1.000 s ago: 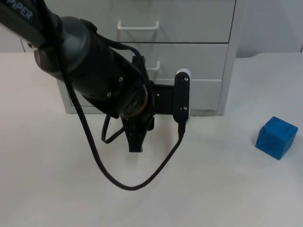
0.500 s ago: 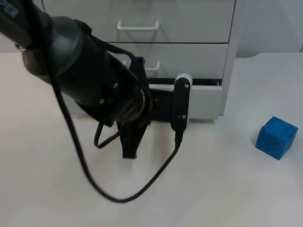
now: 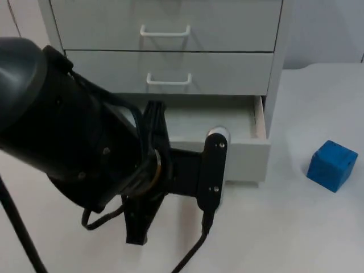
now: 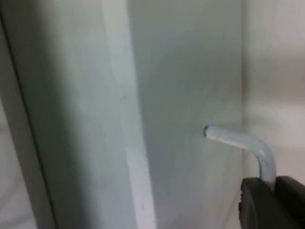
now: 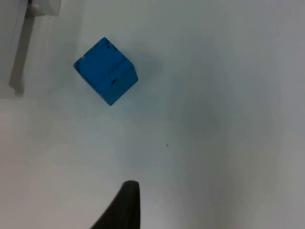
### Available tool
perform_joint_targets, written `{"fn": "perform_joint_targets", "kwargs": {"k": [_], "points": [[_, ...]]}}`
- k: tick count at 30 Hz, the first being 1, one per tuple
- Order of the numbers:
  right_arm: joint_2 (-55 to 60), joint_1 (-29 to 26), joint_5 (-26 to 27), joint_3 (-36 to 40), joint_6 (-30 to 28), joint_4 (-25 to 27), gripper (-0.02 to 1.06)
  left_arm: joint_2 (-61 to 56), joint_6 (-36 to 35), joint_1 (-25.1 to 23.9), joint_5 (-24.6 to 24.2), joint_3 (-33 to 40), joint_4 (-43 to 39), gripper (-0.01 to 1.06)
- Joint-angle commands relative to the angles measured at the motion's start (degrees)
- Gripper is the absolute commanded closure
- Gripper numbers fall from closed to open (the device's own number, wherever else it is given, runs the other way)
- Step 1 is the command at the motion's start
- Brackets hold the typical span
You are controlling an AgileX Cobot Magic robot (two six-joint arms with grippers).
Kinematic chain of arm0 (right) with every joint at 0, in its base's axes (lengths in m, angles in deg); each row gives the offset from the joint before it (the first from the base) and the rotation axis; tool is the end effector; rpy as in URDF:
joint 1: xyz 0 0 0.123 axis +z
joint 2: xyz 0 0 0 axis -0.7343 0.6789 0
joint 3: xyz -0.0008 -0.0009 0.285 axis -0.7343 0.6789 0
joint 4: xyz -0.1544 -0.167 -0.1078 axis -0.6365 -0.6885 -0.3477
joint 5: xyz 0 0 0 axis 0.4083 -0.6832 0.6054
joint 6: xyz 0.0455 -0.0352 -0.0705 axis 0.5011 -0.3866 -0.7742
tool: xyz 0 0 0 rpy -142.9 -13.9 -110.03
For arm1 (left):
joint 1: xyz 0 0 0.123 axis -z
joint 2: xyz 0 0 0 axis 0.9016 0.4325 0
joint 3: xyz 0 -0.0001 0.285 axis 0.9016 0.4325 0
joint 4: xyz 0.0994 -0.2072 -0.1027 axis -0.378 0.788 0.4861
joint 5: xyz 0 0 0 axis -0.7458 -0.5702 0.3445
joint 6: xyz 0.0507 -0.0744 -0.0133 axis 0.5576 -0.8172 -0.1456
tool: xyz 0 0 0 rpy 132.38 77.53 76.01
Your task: Open the drawer with the left hand, place the block into the drawer with the right hand, then close the drawer with the left hand.
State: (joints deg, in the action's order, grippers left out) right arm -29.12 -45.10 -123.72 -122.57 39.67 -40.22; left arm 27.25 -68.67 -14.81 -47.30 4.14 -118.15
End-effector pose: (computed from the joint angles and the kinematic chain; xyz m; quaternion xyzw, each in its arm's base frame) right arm 0.1647 0.0062 0.2846 -0.0144 0.9514 0.0068 0.3074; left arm 0.2347 -0.2162 0.0989 0.7142 0.6124 0.2233 0.2549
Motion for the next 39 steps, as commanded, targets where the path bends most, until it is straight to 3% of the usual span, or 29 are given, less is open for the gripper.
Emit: {"fn": "perform_joint_targets", "kwargs": {"k": [1,7,20,23,28,29,31,39], "points": [[0.0,-0.3,0.6,-0.3,0.0,0.0,-0.01,-0.9,0.6,2.6,3.7,2.6,4.8,1.05],[0.0,-0.3,0.6,-0.3,0.0,0.0,-0.01,-0.9,1.1,4.5,6.7,2.6,7.4,1.05],[0.0,-0.3,0.6,-0.3,0.0,0.0,-0.01,-0.9,1.2,4.5,6.4,2.6,5.3,1.04],[0.0,-0.3,0.6,-0.3,0.0,0.0,-0.01,-0.9,1.2,4.5,6.3,2.6,5.0,0.95],[0.0,-0.3,0.6,-0.3,0.0,0.0,-0.01,-0.9,1.2,4.5,6.1,2.6,4.9,0.57],[0.0,-0.3,0.6,-0.3,0.0,0.0,-0.01,-0.9,1.2,4.5,6.1,2.6,4.9,0.57],[0.0,-0.3,0.6,-0.3,0.0,0.0,-0.01,-0.9,1.2,4.5,6.1,2.6,4.9,0.47],[0.0,-0.3,0.9,-0.3,0.0,0.0,-0.01,-2.0,1.2,4.8,6.1,2.6,7.9,0.45]]}}
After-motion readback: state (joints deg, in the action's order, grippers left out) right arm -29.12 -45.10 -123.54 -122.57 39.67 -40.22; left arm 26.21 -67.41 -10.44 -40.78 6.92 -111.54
